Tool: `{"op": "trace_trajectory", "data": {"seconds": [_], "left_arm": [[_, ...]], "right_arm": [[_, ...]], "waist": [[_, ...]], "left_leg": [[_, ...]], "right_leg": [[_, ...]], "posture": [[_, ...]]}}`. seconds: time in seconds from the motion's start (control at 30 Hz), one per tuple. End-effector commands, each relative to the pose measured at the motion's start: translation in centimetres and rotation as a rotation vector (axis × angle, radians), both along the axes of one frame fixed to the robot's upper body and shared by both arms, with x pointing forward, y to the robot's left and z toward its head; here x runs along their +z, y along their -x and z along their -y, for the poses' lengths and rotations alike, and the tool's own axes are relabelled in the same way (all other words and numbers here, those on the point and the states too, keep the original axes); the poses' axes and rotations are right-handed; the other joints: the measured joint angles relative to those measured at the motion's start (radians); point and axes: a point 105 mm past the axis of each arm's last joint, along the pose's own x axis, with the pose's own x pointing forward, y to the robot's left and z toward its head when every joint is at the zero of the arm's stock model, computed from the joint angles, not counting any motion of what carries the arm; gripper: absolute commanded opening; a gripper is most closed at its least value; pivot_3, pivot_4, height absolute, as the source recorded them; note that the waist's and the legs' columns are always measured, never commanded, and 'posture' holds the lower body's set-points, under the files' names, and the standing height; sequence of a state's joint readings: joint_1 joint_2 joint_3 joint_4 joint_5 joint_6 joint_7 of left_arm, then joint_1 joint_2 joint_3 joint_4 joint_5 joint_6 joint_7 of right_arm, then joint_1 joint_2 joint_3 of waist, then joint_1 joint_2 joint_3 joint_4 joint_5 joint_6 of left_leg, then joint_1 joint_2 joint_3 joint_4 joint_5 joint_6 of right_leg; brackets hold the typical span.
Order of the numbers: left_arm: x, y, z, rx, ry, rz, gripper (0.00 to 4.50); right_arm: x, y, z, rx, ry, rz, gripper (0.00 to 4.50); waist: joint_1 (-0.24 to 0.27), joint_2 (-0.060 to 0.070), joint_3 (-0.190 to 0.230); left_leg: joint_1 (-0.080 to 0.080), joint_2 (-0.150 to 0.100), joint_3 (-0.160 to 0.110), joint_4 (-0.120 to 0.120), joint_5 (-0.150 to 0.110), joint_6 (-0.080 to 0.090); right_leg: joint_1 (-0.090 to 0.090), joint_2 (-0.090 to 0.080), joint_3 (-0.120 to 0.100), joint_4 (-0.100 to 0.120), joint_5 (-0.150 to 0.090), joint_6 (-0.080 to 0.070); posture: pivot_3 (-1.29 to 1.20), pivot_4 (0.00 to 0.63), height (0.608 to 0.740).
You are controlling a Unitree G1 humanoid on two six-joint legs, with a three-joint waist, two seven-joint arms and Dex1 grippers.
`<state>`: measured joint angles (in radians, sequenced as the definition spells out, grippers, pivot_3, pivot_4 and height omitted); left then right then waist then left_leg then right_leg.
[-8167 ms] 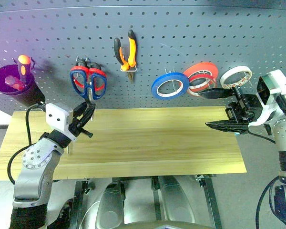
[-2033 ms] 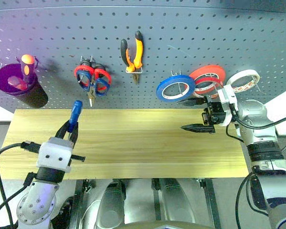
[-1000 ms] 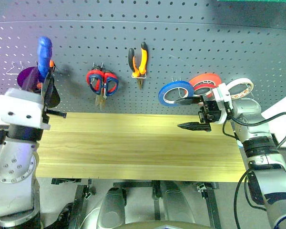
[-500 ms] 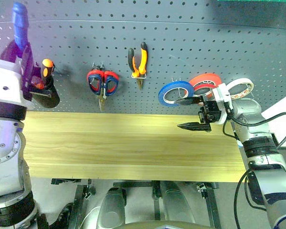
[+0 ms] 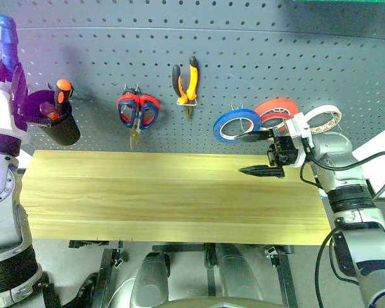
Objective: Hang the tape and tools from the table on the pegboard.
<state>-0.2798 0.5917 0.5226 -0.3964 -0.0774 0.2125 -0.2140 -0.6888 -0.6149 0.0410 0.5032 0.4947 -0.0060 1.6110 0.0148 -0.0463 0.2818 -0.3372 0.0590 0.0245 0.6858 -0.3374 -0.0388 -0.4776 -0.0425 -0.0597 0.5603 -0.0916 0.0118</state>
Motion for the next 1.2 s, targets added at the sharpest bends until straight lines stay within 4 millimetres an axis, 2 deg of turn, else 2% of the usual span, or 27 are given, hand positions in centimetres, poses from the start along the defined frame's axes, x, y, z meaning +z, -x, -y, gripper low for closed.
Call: {"op": "trace_trajectory", "data": {"seconds": [0.03,0.27,0.47,0.77,1.0,1.2], "left_arm": [[1.2,0.0,0.3,-0.014,-0.024,0.063,0.46],[1.6,-1.2,0.4,-0.035,-0.017,0.078,0.46],[-0.6,-2.4,-0.9,-0.009,0.029,0.024,0.46],[-2.0,-3.6,-1.2,0.004,0.042,0.0,0.46],[-1.0,-3.4,-1.2,-0.018,0.097,0.039,0.46],[1.0,-2.2,-0.8,-0.057,0.151,0.119,0.46]], "right_arm": [[1.3,0.3,0.2,0.0,-0.016,0.056,4.5],[1.4,0.5,0.2,-0.009,-0.02,0.058,4.5],[1.4,0.6,0.4,-0.021,-0.022,0.062,4.5],[1.5,0.8,0.5,-0.03,-0.025,0.059,4.5],[1.5,0.8,0.5,-0.036,-0.027,0.061,4.5],[1.5,0.8,0.6,-0.037,-0.026,0.058,4.5]], "waist": [[0.0,0.0,0.0],[-0.002,0.0,0.0],[-0.002,0.0,0.0],[-0.002,0.0,0.0],[-0.005,0.001,0.0],[-0.004,0.001,0.0]], "left_leg": [[0.0,0.0,0.0,0.0,0.0,0.0],[0.0,0.0,0.0,0.0,0.0,0.0],[0.0,0.0,0.001,0.0,0.0,0.0],[0.001,0.0,0.001,0.0,0.0,0.0],[0.002,0.0,0.0,0.0,0.0,0.0],[0.001,0.0,0.0,0.0,0.0,0.0]], "right_leg": [[0.0,0.0,0.0,0.0,0.0,0.0],[0.0,0.0,0.0,0.0,0.0,0.0],[0.0,0.0,0.0,0.0,0.0,0.0],[0.0,0.0,0.0,0.001,0.0,0.0],[0.0,0.001,0.0,0.001,-0.001,-0.001],[0.0,0.0,0.0,0.0,0.0,0.0]], "posture": [[0.09,0.226,0.733],[0.08,0.223,0.733],[0.06,0.224,0.733],[0.05,0.224,0.733],[0.05,0.229,0.733],[0.05,0.232,0.733]]}}
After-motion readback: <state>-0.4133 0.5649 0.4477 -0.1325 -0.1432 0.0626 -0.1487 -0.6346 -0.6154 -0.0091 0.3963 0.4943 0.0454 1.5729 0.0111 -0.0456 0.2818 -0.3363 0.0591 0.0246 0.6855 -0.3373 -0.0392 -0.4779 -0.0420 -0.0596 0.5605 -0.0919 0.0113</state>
